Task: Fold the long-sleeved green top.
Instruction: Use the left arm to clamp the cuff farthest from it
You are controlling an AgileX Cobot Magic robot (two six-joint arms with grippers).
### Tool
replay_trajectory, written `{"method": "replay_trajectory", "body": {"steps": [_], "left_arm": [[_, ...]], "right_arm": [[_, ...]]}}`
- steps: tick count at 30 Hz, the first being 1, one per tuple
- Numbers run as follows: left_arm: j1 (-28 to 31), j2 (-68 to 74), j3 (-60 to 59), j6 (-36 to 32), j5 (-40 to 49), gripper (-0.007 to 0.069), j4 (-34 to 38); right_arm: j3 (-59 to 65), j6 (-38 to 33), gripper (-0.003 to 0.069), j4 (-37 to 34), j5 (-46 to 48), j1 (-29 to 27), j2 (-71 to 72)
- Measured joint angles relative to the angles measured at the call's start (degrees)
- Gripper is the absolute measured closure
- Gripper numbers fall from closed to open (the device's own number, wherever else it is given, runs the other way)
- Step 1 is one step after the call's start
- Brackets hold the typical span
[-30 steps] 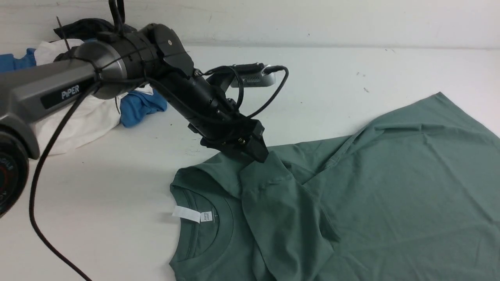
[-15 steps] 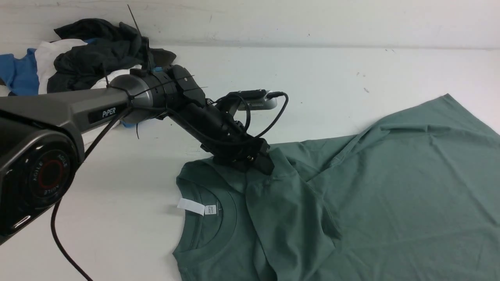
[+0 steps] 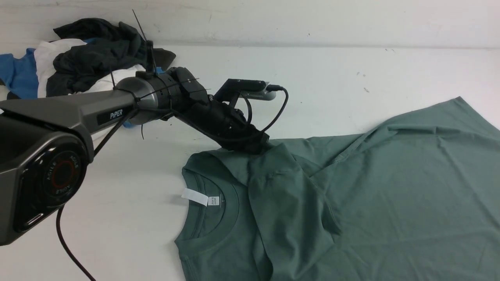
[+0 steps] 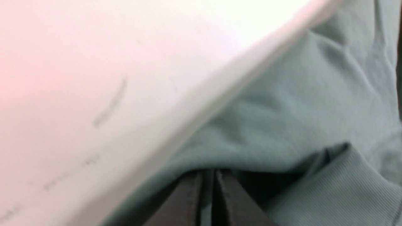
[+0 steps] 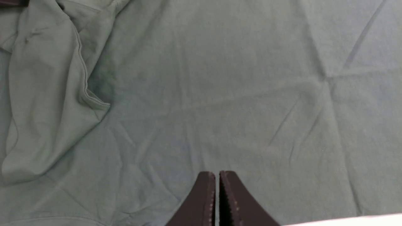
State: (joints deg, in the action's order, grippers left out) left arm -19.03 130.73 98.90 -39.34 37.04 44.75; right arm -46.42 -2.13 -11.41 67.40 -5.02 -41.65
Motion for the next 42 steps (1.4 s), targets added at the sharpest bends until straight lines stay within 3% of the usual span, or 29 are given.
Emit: {"method": "replay_trajectory", "body": {"steps": [6, 12, 19, 22, 32, 42], "left_arm": [[0.9, 0.5, 3.1, -0.8, -0.3, 0.0629, 0.1], [4.3, 0.5, 14.0, 0.4, 12.0, 0.0629, 0.0], [4.2, 1.7, 15.0, 1.2, 29.5, 0.0623, -1.7], [3.4, 3.5, 15.0, 2.2, 30.2, 0.0587, -2.1], [1.2, 7.8, 15.2, 4.1, 23.2, 0.0337, -2.5], [1.5, 8.7, 16.5, 4.1, 22.9, 0.0313, -0.8]], "right_arm": [[0.0, -0.3, 0.0646, 0.0, -1.3, 0.0, 0.0], [0.0, -0.4, 0.0646, 0.0, -1.7, 0.0, 0.0], [0.0, -0.4, 0.0646, 0.0, -1.7, 0.0, 0.0], [0.0, -0.4, 0.0646, 0.0, -1.7, 0.0, 0.0], [0.0, -0.4, 0.0646, 0.0, -1.7, 0.0, 0.0], [0.0, -0.4, 0.0646, 0.0, -1.7, 0.0, 0.0]]}}
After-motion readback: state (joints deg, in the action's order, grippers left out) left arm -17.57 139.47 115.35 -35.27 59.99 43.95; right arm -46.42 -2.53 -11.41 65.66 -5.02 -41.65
